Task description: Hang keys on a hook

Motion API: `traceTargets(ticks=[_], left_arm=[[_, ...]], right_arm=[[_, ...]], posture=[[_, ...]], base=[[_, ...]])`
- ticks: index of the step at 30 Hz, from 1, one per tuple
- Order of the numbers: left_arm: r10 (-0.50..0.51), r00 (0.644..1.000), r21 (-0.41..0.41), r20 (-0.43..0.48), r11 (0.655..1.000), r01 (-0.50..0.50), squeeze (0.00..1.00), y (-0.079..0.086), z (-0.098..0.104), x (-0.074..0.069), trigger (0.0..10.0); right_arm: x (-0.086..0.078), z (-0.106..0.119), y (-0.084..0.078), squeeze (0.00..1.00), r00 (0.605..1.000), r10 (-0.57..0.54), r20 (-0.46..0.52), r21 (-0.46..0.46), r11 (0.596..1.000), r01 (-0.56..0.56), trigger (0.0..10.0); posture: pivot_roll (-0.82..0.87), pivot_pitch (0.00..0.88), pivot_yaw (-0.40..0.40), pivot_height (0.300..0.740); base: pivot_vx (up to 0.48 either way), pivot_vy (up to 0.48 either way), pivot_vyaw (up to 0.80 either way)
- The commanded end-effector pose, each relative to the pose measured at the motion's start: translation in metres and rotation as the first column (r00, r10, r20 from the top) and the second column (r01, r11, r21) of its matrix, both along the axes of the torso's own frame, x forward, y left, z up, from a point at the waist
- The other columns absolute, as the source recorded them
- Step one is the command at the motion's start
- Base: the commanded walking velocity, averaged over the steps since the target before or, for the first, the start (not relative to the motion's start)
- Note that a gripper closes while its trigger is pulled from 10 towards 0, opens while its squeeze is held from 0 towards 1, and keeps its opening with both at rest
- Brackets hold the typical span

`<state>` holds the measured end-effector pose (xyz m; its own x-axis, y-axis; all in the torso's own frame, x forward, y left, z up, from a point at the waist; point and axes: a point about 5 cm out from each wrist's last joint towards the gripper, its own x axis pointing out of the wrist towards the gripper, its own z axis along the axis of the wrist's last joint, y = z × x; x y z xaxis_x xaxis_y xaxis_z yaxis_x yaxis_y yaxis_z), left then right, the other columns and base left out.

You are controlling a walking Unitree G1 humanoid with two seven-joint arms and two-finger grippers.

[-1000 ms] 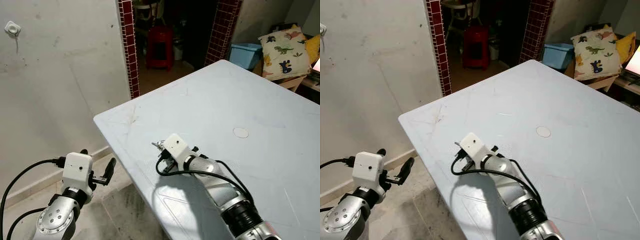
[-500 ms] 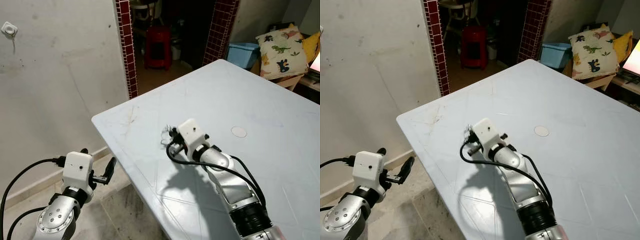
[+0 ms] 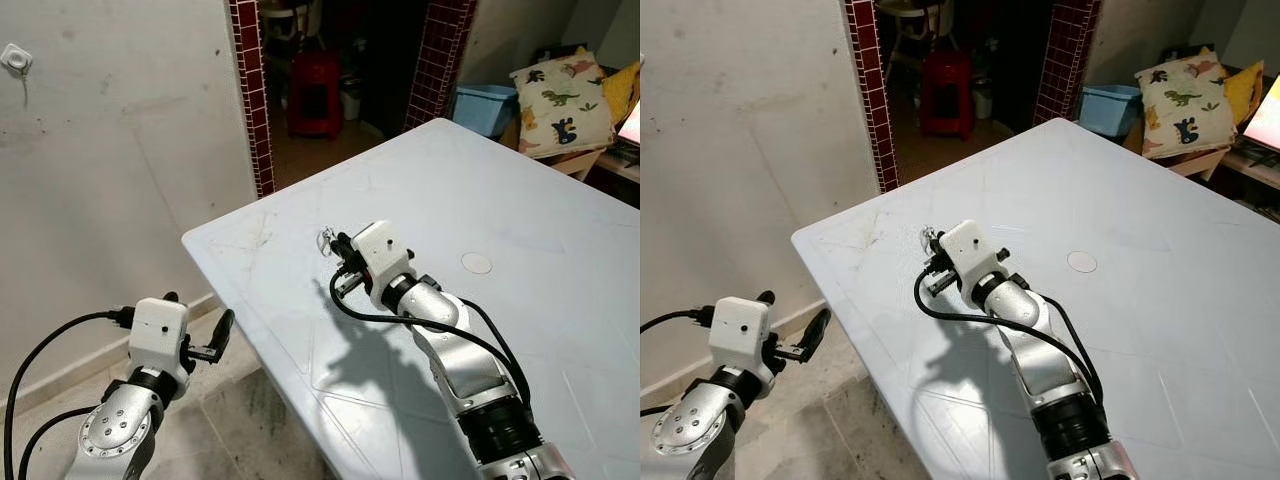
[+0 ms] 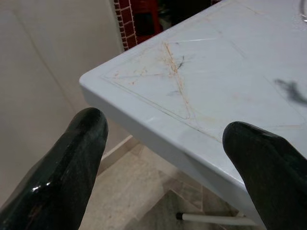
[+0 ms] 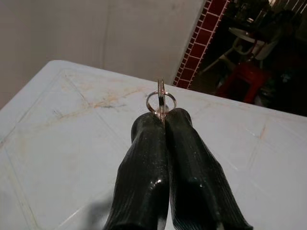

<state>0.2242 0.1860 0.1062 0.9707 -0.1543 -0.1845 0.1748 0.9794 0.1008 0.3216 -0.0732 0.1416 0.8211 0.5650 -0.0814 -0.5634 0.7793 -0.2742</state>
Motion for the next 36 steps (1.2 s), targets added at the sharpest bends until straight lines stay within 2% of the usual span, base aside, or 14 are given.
traceTargets(ticks=[1,7,8,9,11,12,21,30,36], left_arm=[[0.007,1.000,0.008,0.020,1.000,-0.007,0.00,0.000,0.002,0.006,10.0],[0.075,0.995,0.029,0.061,0.997,-0.076,0.00,0.004,0.004,0.013,10.0],[0.095,0.993,0.032,0.065,0.995,-0.097,0.00,0.004,0.003,0.015,10.0],[0.106,0.992,0.029,0.069,0.994,-0.109,0.00,0.003,0.004,0.017,10.0],[0.106,0.992,0.027,0.073,0.994,-0.109,0.00,0.002,0.004,0.018,10.0],[0.104,0.991,0.022,0.078,0.994,-0.106,0.00,0.000,0.004,0.019,10.0],[0.100,0.990,0.009,0.095,0.995,-0.102,0.00,-0.008,0.003,0.026,10.0],[0.159,0.983,0.013,0.090,0.987,-0.161,0.00,-0.003,0.002,0.027,10.0],[0.150,0.985,-0.006,0.082,0.989,-0.151,0.00,-0.004,0.001,0.027,10.0]], right_arm=[[0.001,0.006,0.009,0.00,0.999,0.024,0.021,0.018,1.000,-0.025,0.0],[-0.006,0.007,0.016,0.00,0.999,0.034,0.026,0.055,0.998,-0.036,0.0],[-0.008,0.006,0.016,0.00,0.999,0.027,0.022,0.072,0.997,-0.029,1.0],[-0.012,0.005,0.015,0.00,1.000,0.013,0.009,0.095,0.995,-0.014,7.0],[-0.014,0.004,0.015,0.00,1.000,0.007,0.002,0.105,0.994,-0.007,7.0],[-0.017,0.003,0.016,0.00,1.000,0.005,0.000,0.110,0.994,-0.005,10.0],[-0.025,0.007,0.024,0.00,1.000,0.023,0.017,0.128,0.991,-0.025,10.0],[-0.028,0.008,0.023,0.00,0.999,0.026,0.021,0.116,0.993,-0.028,10.0],[-0.027,0.006,0.024,0.00,1.000,0.017,0.005,0.121,0.993,-0.017,10.0]], posture=[[0.13,0.000,0.008,0.740],[0.13,0.000,-0.007,0.740],[0.12,0.000,-0.013,0.740],[0.12,0.000,-0.015,0.740],[0.11,0.000,-0.015,0.740],[0.11,0.000,-0.016,0.740],[0.09,0.000,-0.015,0.740],[0.09,0.000,-0.015,0.740],[0.09,0.000,-0.014,0.740]], base=[[0.000,0.000,0.00],[0.000,0.000,0.00],[0.000,0.000,0.00],[0.000,0.000,0.00],[0.000,0.000,0.00],[0.000,0.000,0.00],[0.000,0.000,0.00],[0.000,0.000,0.00],[0.000,0.000,0.00]])
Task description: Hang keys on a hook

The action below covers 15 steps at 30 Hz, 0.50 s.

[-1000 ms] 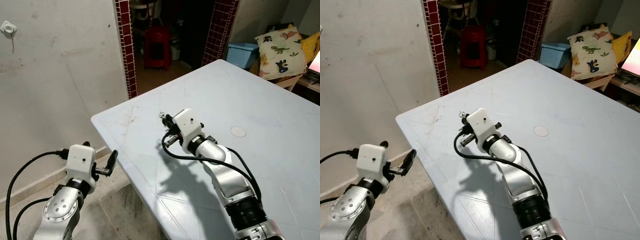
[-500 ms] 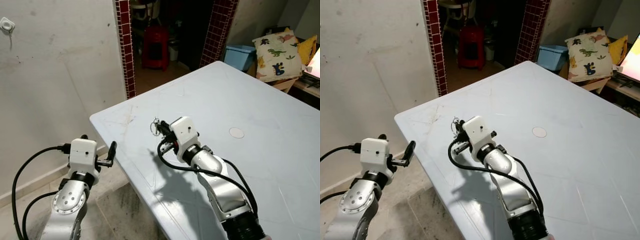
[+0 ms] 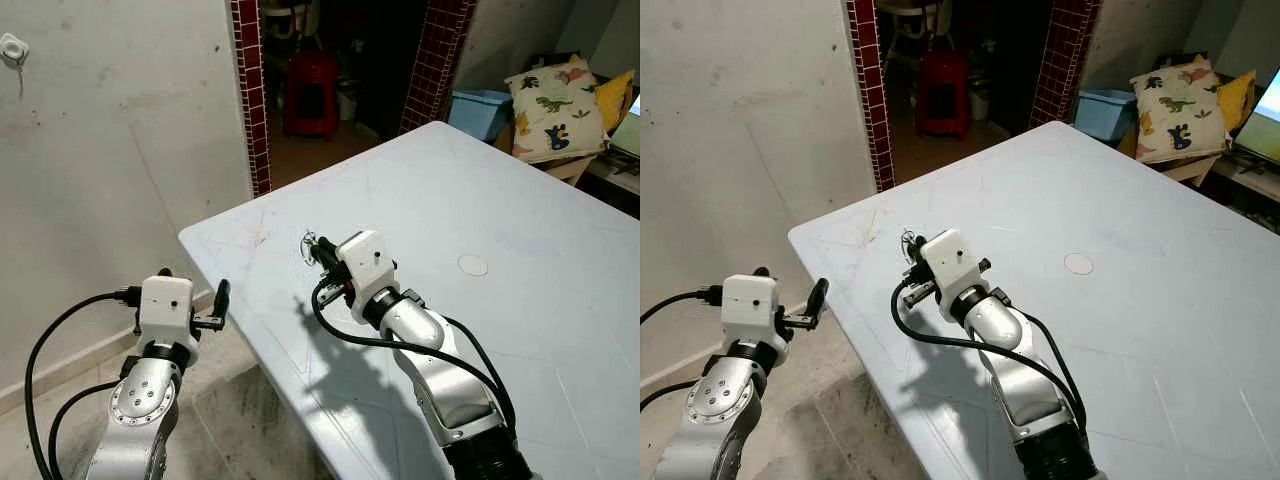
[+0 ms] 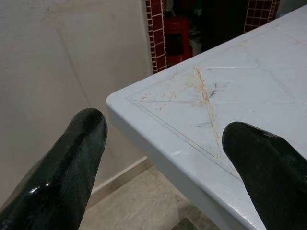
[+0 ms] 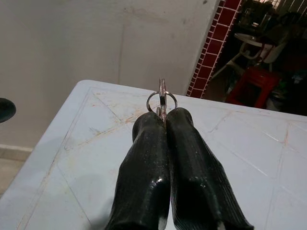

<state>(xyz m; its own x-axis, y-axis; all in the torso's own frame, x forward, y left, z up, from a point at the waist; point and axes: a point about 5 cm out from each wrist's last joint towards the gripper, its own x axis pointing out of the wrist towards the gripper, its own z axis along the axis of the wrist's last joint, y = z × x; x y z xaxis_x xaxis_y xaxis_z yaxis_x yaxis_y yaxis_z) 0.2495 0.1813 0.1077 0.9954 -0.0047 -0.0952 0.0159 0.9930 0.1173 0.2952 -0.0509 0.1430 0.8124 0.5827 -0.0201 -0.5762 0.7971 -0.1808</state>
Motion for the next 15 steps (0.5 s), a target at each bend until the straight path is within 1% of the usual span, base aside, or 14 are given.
traceTargets(ticks=[1,8,15], left_arm=[[-0.001,1.000,-0.006,-0.009,1.000,0.001,0.00,0.0009,-0.0008,0.0016,10.0],[-0.002,1.000,0.002,-0.013,1.000,0.002,0.00,0.0013,-0.0012,0.0022,10.0],[-0.011,1.000,-0.002,-0.016,1.000,0.011,0.00,0.0010,-0.0015,0.0023,10.0]], right_arm=[[-0.0007,0.0043,0.0017,0.00,1.000,0.001,0.008,0.007,1.000,-0.001,10.0],[0.0001,0.0039,0.0018,0.00,1.000,-0.005,0.008,0.000,1.000,0.005,10.0],[0.0023,0.0035,-0.0007,0.00,1.000,-0.021,0.001,0.003,1.000,0.021,10.0]], posture=[[0.09,0.000,-0.014,0.740],[0.09,0.000,-0.013,0.740],[0.09,0.000,-0.011,0.740]], base=[[0.000,0.000,0.00],[0.000,0.264,0.00],[0.000,0.371,0.00]])
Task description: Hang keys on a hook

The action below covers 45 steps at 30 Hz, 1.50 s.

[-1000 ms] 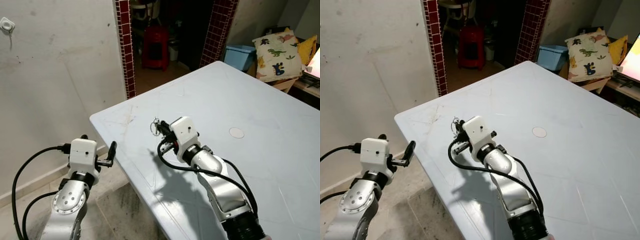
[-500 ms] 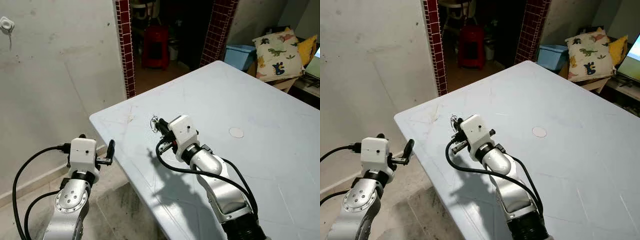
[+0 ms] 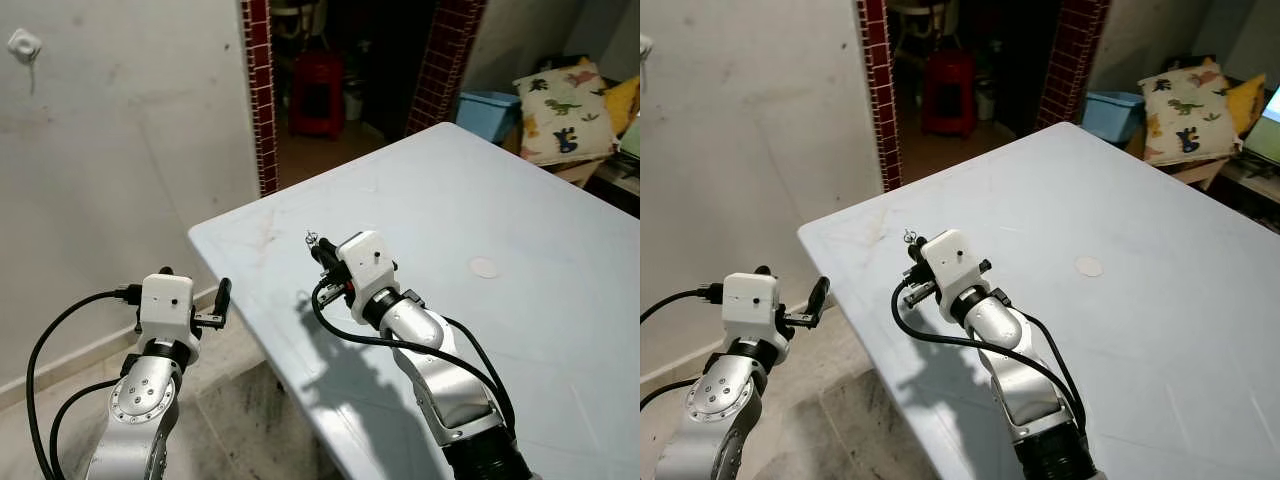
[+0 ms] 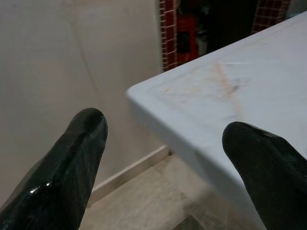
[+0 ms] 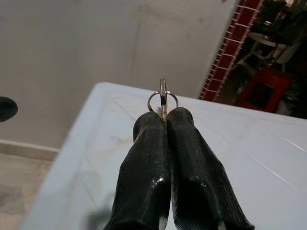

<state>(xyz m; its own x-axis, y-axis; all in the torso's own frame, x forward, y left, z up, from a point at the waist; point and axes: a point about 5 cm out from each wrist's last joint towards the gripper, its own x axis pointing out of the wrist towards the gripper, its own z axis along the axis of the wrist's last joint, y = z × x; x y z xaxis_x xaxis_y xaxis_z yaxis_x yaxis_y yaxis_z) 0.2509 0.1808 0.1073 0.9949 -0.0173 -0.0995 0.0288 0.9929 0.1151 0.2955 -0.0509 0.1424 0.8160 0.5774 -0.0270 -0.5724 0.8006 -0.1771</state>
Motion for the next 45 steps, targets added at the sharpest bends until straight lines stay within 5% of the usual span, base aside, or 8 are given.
traceTargets(ticks=[1,31,45], left_arm=[[0.001,1.000,0.000,-0.012,1.000,-0.001,0.00,0.0015,-0.0012,0.0010,10.0],[-0.001,1.000,0.015,-0.024,1.000,0.001,0.00,0.0044,-0.0014,0.0000,10.0],[-0.013,0.999,0.029,-0.038,0.999,0.014,0.00,0.0031,-0.0025,-0.0001,10.0]], right_arm=[[0.0021,0.0040,-0.0006,0.00,1.000,-0.015,0.008,0.004,1.000,0.015,10.0],[0.0062,0.0052,0.0020,0.00,1.000,-0.019,0.019,0.000,1.000,0.019,10.0],[0.0070,0.0064,0.0058,0.00,0.999,-0.007,0.034,0.003,1.000,0.007,10.0]], posture=[[0.09,0.000,-0.010,0.740],[0.11,0.000,-0.006,0.740],[0.12,0.000,0.000,0.740]], base=[[0.000,0.386,0.00],[0.000,0.408,0.00],[0.000,0.092,0.28]])
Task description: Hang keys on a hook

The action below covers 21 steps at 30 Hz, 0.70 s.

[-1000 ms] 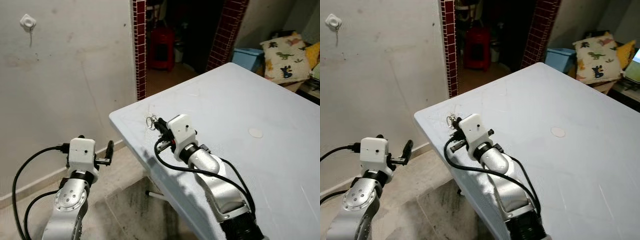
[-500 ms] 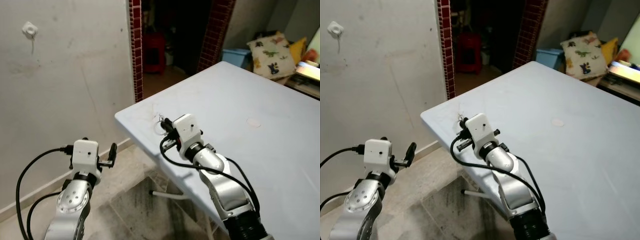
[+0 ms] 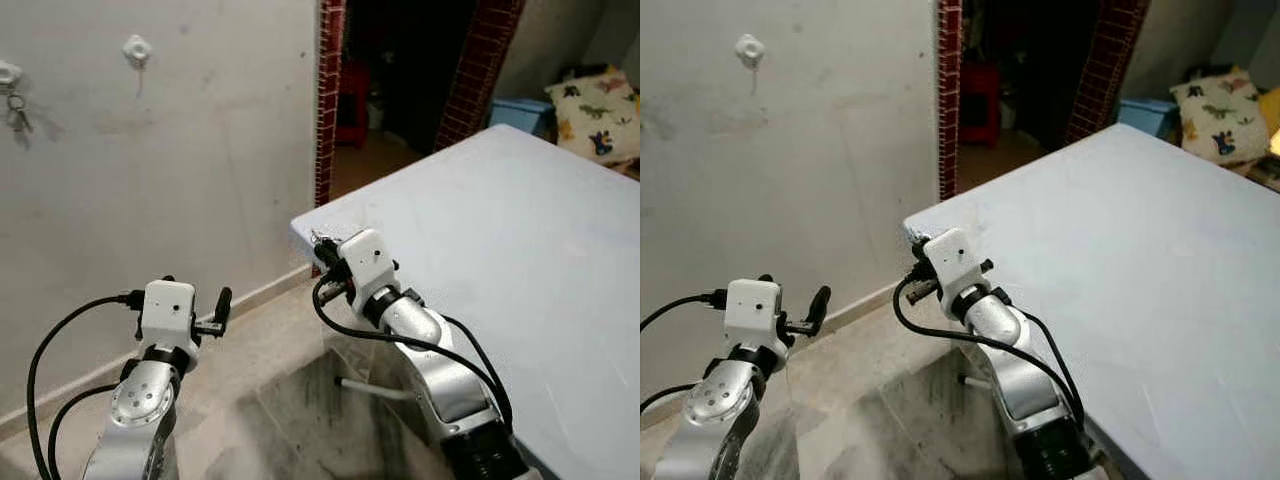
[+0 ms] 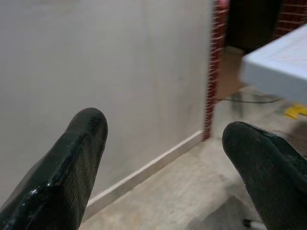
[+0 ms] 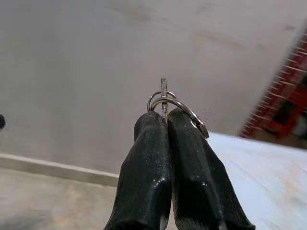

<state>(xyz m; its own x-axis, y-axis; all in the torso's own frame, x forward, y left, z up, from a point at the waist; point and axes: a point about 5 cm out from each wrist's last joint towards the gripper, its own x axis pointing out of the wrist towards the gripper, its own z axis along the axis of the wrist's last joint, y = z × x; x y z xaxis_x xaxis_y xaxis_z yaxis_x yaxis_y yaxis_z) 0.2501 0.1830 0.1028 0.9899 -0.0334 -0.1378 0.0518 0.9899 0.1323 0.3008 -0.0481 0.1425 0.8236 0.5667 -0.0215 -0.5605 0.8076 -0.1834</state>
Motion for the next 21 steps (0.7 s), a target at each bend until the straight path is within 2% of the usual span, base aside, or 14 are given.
traceTargets(ticks=[1,9,16,21], left_arm=[[0.003,1.000,0.011,0.000,1.000,-0.003,0.00,0.0007,0.0020,0.0007,10.0],[0.004,1.000,0.010,-0.002,1.000,-0.004,0.00,0.0004,0.0021,0.0008,10.0],[0.005,1.000,0.007,-0.001,1.000,-0.005,0.00,-0.0009,0.0023,0.0021,10.0],[-0.006,1.000,0.014,0.017,1.000,0.006,0.00,-0.0028,0.0038,0.0028,10.0]], right_arm=[[0.0017,0.0060,0.0031,0.00,1.000,0.005,0.026,0.002,1.000,-0.005,10.0],[0.0016,0.0056,0.0041,0.00,1.000,0.004,0.025,0.011,1.000,-0.005,10.0],[0.0032,0.0067,0.0035,0.00,1.000,0.003,0.026,0.012,1.000,-0.003,10.0],[0.0054,0.0076,0.0022,0.00,0.999,-0.017,0.028,0.017,1.000,0.017,10.0]], posture=[[0.12,0.000,0.000,0.740],[0.12,0.000,0.000,0.740],[0.12,0.000,-0.003,0.740],[0.12,0.000,-0.003,0.740]], base=[[0.000,0.000,0.80],[0.000,0.000,0.80],[0.000,0.254,0.79],[0.000,0.000,0.17]])
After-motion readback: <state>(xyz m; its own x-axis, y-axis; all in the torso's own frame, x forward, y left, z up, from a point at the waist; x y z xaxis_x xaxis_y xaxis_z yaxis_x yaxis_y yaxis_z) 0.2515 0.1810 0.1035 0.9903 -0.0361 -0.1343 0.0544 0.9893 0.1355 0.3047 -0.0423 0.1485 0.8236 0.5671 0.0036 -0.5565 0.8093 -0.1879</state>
